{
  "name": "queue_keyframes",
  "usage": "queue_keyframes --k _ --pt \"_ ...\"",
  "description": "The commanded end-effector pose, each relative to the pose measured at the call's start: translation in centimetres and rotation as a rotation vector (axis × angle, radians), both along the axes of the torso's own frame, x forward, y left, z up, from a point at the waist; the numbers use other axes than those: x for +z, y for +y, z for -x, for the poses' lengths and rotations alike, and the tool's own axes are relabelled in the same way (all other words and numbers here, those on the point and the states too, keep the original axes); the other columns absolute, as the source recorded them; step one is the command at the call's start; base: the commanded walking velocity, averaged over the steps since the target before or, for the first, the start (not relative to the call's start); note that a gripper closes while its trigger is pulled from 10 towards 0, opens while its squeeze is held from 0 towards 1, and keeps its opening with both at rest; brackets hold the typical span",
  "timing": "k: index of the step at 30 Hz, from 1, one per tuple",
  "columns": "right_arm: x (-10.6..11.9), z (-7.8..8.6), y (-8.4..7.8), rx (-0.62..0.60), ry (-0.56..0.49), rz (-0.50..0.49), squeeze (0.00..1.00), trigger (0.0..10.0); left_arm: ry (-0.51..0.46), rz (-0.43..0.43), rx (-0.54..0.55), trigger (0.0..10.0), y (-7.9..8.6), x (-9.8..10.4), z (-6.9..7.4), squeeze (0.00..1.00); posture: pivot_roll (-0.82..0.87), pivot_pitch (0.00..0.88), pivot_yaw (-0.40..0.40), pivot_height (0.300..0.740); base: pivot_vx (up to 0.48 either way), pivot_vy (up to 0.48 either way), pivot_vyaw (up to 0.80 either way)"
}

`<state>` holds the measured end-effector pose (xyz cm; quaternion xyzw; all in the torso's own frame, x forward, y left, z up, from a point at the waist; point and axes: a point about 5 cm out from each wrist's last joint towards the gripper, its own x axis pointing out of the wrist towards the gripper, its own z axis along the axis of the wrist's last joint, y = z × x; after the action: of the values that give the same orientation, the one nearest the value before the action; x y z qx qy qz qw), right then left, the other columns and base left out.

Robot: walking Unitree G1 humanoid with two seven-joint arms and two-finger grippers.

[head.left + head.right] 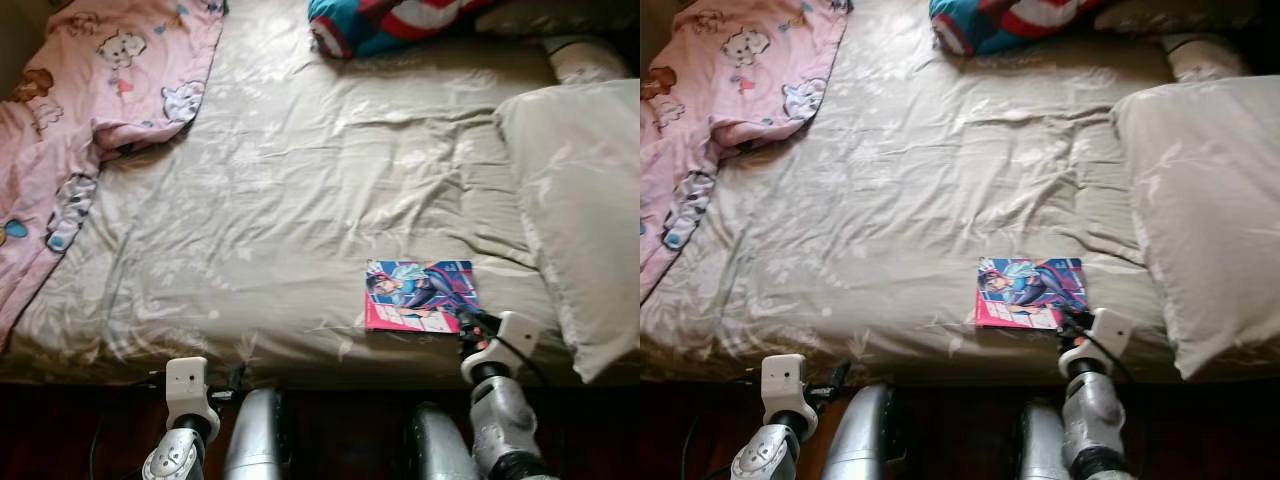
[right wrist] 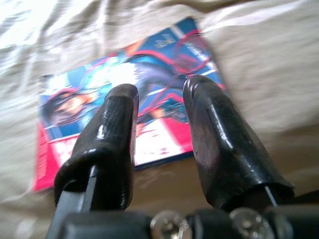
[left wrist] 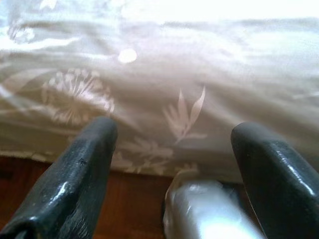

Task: Clean up the room

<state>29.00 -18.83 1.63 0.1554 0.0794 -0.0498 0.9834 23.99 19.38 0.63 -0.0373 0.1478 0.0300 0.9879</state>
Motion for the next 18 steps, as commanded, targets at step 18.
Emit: queue_keyframes --k 18 --pt "-5.3 4.5 -1.0 0.003 0.368 0.05 0.0 10.0 0.275 0.008 0.103 10.0 1.2 -5.2 1.5 0.0 -0.09 0.0 0.027 0.74 0.0 0.0 0.0"
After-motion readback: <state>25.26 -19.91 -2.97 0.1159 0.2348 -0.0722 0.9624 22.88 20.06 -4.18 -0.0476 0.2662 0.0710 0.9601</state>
